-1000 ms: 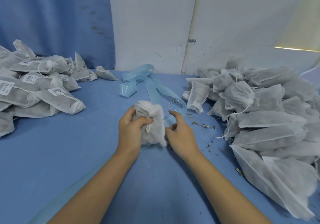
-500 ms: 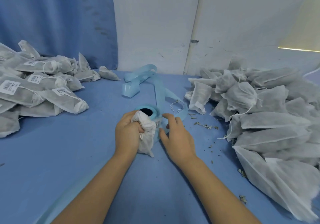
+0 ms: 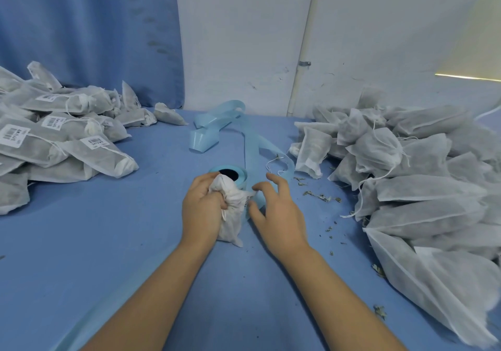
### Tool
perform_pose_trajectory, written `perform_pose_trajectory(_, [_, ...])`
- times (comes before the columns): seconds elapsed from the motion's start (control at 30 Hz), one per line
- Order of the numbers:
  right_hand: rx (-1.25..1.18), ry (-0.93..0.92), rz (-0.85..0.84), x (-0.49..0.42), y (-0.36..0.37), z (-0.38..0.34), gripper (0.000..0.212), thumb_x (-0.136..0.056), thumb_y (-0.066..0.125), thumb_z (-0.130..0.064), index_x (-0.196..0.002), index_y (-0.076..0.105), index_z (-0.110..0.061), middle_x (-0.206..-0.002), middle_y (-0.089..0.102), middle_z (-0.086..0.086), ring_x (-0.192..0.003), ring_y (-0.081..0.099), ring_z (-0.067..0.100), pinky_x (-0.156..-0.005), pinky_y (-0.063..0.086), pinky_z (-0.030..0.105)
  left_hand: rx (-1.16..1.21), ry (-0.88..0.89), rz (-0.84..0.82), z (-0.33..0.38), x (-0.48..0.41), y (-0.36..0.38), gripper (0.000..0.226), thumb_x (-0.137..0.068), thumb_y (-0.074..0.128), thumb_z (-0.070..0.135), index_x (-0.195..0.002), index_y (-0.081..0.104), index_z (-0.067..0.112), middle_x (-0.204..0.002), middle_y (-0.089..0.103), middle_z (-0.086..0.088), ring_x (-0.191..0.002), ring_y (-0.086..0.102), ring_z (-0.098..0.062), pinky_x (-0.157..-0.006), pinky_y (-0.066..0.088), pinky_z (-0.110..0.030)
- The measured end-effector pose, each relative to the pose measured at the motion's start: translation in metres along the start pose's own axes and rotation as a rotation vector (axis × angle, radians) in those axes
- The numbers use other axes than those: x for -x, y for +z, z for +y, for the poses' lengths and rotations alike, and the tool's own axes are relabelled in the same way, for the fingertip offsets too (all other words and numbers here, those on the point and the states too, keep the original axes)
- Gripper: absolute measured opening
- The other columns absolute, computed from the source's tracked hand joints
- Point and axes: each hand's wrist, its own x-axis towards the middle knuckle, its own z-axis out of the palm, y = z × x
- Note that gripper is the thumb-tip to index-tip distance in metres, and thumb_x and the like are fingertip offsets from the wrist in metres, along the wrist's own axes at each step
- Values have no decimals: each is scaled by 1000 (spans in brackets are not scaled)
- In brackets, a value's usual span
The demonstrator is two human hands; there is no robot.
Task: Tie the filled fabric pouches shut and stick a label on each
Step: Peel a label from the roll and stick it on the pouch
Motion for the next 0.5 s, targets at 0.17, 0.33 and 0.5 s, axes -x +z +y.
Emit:
perform_pose_trajectory(0.17, [-27, -29, 79, -1, -6, 3, 14, -100, 47, -26, -100, 56, -15, -138, 36, -6, -71, 56, 21, -60, 48, 36, -60, 33, -30, 1, 2, -1, 45, -76, 44, -12, -82, 63, 29, -100, 59, 17, -85, 57, 9, -71, 43, -8])
perform_pose_trajectory(0.33, [-32, 123, 143, -7, -15, 20, 9, -100, 46, -21, -96, 52, -15, -130, 38, -5, -67, 53, 20, -59, 46, 35, -305, 138, -87, 0, 1, -3, 25, -78, 44, 10, -77, 63, 26, -100, 55, 21, -88, 57, -5, -76, 44, -25])
perform_pose_trajectory(0.5, [-40, 176, 186, -9, -12, 24, 9, -100, 45, -23, -95, 50, -18, -123, 40, -7, -60, 47, 15, -51, 32, 29, -780, 313, -83, -3, -1, -1, 24, -87, 44, 12, -70, 53, 27, -102, 45, 20, -66, 49, -11, -53, 30, -23])
